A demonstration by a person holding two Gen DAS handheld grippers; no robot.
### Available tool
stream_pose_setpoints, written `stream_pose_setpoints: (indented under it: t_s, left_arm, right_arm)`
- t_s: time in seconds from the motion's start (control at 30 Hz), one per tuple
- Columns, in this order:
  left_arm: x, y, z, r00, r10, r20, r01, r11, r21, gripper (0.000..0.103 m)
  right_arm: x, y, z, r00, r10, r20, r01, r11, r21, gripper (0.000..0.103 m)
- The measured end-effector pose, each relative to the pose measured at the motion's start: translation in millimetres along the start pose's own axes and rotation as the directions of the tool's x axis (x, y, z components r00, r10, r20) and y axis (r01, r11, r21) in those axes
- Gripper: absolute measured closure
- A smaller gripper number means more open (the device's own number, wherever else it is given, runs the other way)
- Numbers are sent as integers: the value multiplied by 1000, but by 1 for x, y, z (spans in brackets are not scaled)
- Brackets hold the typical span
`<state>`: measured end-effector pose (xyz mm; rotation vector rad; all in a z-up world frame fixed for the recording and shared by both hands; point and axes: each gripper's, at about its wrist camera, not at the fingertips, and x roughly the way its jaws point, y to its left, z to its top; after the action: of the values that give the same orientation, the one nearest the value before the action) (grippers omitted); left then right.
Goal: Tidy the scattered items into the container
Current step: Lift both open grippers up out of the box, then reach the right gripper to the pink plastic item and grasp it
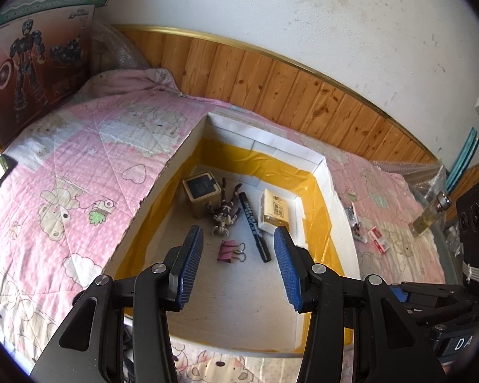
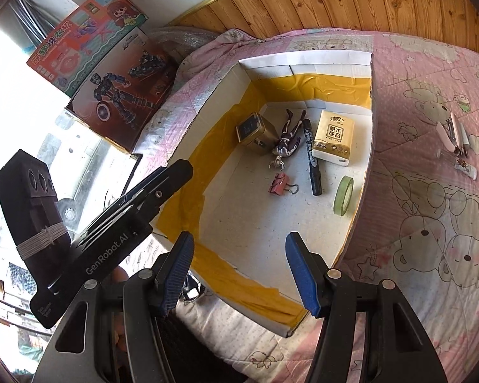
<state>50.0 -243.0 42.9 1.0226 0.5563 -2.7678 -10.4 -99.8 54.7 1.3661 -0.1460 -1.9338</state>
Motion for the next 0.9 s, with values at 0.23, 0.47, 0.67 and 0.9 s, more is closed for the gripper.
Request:
stream_pose_setpoints:
  t_s: [0.23,0.47,0.67,0.9]
  left_arm:
    - [-14,-22,-22,1000,-28,-7,29,998,48,54]
    - [-28,-43,-33,999,-39,-3,40,994,99,54]
    - [-32,-58,-41,998,-58,-21,60,993,97,54]
    - [-39,-92,-45,994,-106,-31,109,986,125,54]
  right_arm:
    - [-13,-2,-24,999,1,35,0,1000,-29,42]
    - [-33,-14,-43,997,-5,79,8,999,-39,42]
    - [-51,-33,-55,993,1,122,1,1000,-20,42]
    - [-71,-68,-63,984,2,179,-10,999,46,50]
